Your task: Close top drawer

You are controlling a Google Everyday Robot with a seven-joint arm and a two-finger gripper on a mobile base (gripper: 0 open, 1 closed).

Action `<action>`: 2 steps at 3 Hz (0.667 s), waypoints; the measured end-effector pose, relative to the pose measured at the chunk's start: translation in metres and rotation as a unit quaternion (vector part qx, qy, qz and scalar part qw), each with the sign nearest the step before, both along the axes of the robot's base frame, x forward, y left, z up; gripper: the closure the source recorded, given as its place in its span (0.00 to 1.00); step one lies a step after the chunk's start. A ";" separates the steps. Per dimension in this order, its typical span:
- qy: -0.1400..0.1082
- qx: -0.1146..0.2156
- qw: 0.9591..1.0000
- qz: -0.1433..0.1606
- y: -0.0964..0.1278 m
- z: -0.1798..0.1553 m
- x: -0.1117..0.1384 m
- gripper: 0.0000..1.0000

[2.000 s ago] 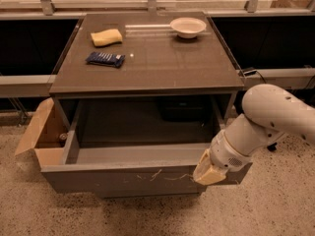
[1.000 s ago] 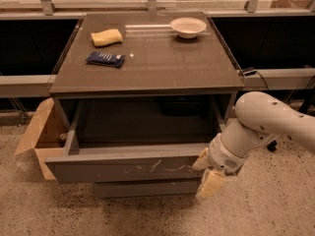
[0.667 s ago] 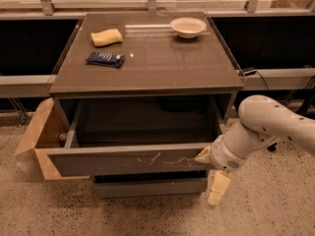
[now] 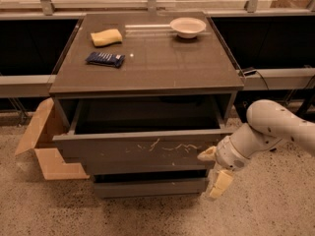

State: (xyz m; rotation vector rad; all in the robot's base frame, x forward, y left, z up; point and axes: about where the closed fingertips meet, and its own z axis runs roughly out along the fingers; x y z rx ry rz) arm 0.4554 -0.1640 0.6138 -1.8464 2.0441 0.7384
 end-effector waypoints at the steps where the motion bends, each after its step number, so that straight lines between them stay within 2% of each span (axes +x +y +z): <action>1: -0.022 0.007 1.000 -0.009 -0.016 -0.003 0.020 0.38; 2: -0.055 0.008 0.998 -0.024 -0.034 0.005 0.044 0.61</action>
Offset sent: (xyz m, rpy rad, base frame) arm 0.0740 -0.0600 0.0176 0.0183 -0.1994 -0.0894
